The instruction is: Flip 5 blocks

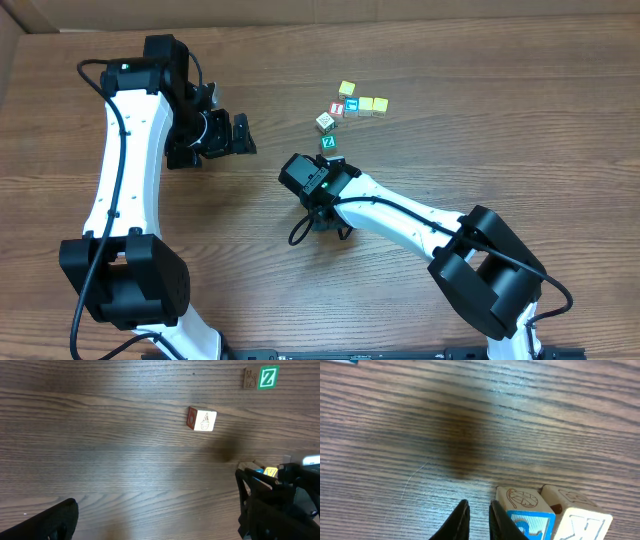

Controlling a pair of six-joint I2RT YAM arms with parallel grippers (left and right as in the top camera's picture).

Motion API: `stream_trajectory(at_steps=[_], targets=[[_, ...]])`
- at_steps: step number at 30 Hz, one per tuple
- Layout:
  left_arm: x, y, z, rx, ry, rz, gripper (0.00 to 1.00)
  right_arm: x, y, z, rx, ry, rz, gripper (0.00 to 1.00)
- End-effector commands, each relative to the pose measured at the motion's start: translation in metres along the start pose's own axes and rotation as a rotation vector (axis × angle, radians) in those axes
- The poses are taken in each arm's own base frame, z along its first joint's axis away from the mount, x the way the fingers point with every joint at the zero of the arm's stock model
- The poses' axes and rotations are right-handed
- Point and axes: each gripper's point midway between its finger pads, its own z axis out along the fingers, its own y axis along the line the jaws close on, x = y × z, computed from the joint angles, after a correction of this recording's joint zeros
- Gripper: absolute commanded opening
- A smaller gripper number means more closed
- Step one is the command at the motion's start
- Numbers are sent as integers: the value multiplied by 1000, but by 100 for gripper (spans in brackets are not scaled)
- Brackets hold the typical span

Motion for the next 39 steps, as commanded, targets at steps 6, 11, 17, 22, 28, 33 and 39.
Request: stream_trajectory(at_steps=[6,11,17,22,28,33,39], targets=[[-6,-3,-2,2,-12,13,100,-9,0,-7,-7,-48,15,16],[-6,-3,-2,2,-12,13,100,-14,2,-9,-31,-44,30,15],[-6,-3,-2,2,-12,13,100,-37,-15,-10,-99,-7,132,12],[-6,-3,-1,2,-12,13,100,-53,-41,-5,-198,78,255,7],[-7,-3,-2,0,-18,15,100,-64,-52,-5,-298,109,261,4],[-7,-3,-2,0,-19,15,100,-52,-65,-3,-243,155,273,4],[-7,-3,-2,0,-19,15,100,-30,-74,-4,-189,240,272,4]])
